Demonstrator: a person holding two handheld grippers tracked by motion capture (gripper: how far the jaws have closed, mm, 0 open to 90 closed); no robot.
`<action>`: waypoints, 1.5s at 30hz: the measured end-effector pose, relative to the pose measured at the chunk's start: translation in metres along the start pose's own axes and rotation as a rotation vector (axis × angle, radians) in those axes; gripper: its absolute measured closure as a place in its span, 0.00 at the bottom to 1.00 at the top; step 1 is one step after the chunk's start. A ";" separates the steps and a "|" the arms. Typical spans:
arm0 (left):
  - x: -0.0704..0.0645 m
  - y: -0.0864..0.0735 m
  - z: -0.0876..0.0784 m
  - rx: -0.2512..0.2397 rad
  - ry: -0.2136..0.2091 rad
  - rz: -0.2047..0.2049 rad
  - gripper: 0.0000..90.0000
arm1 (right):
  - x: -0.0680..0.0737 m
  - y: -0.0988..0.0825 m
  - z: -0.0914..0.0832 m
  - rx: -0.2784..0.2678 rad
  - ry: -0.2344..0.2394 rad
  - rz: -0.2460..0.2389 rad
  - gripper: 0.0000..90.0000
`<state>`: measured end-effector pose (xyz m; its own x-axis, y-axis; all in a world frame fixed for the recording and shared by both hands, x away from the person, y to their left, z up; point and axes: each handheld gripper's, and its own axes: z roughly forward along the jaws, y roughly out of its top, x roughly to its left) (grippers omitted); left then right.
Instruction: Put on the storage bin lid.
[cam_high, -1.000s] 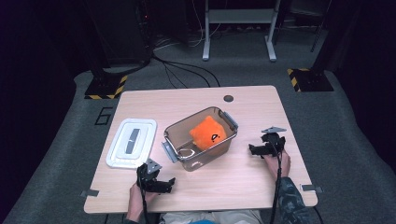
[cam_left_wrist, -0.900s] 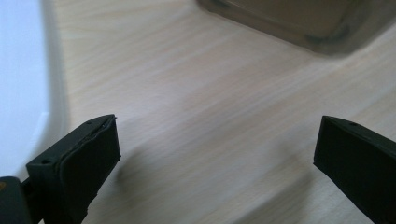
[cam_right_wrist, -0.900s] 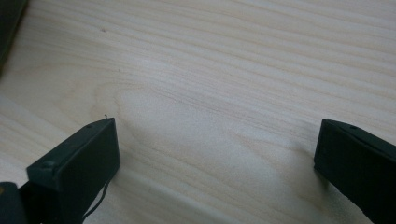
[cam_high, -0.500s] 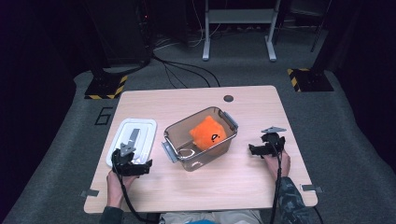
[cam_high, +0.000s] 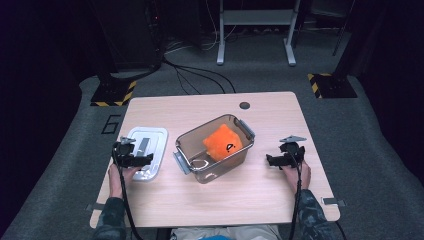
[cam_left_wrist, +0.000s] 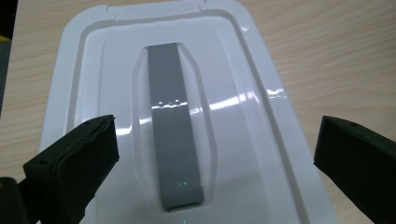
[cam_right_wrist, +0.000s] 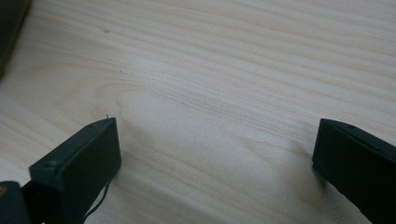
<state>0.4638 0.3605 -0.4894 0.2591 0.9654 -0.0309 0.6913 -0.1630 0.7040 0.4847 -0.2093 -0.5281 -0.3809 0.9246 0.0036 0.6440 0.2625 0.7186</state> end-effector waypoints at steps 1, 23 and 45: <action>0.002 0.002 0.003 0.009 0.007 -0.001 0.00 | 0.000 0.000 0.000 0.000 0.000 0.000 0.00; 0.021 0.011 0.032 0.014 0.080 -0.042 0.50 | 0.001 0.000 0.000 0.001 0.005 0.001 0.01; 0.020 0.010 0.037 -0.015 0.073 -0.038 0.71 | 0.000 0.000 0.000 -0.002 0.006 -0.004 0.02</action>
<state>0.5010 0.3703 -0.5091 0.1824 0.9832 -0.0064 0.6890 -0.1232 0.7142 0.4844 -0.2092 -0.5279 -0.3878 0.9217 0.0047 0.6407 0.2659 0.7203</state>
